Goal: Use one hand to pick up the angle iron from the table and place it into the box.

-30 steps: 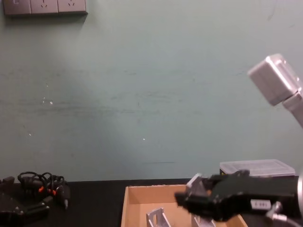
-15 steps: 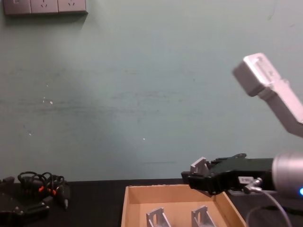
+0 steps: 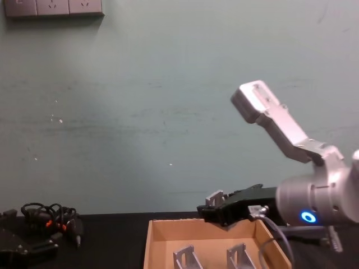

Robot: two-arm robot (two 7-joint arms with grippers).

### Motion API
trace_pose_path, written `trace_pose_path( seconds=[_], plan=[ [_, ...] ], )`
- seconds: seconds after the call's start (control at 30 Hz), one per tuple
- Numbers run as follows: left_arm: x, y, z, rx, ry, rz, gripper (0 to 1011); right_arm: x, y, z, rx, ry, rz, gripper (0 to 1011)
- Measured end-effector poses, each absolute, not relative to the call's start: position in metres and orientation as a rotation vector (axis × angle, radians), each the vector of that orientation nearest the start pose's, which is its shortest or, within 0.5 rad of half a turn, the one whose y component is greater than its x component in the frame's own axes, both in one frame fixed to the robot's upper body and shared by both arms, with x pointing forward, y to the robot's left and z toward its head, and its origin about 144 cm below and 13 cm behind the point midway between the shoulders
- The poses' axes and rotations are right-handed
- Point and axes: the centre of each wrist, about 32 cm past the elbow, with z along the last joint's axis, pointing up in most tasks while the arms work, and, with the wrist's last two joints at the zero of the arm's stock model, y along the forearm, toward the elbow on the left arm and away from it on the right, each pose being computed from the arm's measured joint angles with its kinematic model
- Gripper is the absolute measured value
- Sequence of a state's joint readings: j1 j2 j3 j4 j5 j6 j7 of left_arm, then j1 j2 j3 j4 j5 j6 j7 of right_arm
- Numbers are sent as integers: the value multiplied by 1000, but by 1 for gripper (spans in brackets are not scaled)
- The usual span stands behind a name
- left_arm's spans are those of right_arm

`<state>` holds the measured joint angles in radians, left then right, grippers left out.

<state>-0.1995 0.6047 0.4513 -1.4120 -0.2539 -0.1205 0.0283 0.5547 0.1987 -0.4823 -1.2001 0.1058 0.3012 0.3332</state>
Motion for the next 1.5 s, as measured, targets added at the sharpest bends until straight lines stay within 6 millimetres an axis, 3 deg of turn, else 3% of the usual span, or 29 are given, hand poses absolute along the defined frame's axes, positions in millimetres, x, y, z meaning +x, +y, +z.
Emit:
trace_pose_path(
  seconds=[0.77,1.5],
  plan=[
    [489,310,1140,304,-285,1248,1000,628,-144,1198,-465,-9,-938,465],
    [489,310,1140,304,-285,1248,1000,639,-136,1183,-516,-2,-945,466]
  ],
)
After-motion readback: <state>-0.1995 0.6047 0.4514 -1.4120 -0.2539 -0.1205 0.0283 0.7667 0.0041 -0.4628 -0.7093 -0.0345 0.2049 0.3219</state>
